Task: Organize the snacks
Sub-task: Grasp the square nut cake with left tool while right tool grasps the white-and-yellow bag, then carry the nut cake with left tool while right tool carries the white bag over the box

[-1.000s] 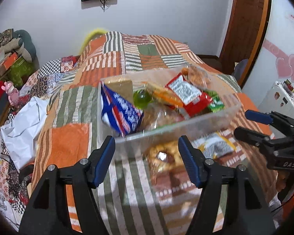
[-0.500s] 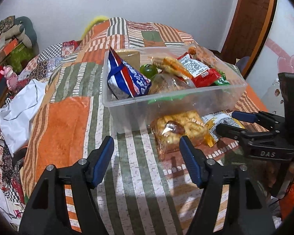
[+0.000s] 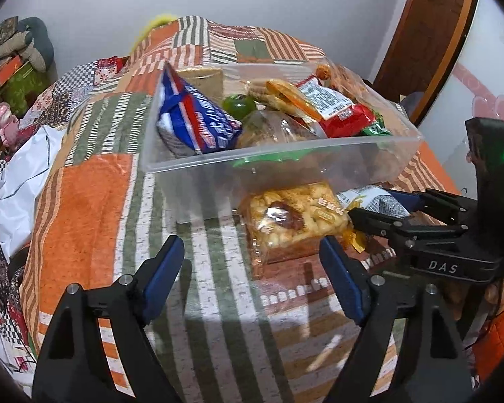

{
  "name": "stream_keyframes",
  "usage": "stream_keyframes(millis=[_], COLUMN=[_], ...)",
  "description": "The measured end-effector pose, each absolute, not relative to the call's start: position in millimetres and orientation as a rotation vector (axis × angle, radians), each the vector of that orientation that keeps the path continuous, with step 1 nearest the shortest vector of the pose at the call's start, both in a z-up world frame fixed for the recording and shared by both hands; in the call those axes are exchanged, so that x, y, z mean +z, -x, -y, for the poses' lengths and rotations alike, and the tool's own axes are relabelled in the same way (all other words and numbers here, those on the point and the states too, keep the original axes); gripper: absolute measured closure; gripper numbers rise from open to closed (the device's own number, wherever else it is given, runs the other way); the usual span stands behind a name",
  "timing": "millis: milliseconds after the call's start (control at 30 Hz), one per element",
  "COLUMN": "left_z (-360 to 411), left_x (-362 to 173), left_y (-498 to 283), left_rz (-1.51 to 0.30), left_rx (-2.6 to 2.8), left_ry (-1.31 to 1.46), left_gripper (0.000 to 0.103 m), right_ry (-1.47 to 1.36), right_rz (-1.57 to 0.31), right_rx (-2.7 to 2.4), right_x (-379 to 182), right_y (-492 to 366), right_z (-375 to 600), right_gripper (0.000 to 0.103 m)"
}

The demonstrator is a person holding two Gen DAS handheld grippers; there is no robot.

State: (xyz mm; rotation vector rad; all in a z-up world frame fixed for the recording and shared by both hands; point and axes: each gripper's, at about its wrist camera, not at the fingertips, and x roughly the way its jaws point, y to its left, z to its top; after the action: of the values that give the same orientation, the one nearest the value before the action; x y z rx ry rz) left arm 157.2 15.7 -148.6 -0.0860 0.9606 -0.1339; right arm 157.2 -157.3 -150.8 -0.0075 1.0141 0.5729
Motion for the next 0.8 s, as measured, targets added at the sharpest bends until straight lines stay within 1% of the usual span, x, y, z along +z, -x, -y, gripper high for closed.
stream_keyframes(millis=[233,667,800], left_z=[-1,29,32], left_x=[-155,-175,-178], left_y=[-171,-204,-209], left_rz=[-0.998,-1.069,-1.057], left_rx=[-0.155,-0.138,-0.109], left_ry=[0.101,0.085,0.092], left_gripper=[0.019,0.019,0.019], right_ry=[-0.002,-0.051,-0.056], right_rz=[-1.002,-0.957,-0.941], right_rx=[0.595,0.557,0.566], right_x=[-147,-137,-134], right_y=[-152,-142,-137], right_z=[169,201,202], right_gripper=[0.056,0.056,0.056])
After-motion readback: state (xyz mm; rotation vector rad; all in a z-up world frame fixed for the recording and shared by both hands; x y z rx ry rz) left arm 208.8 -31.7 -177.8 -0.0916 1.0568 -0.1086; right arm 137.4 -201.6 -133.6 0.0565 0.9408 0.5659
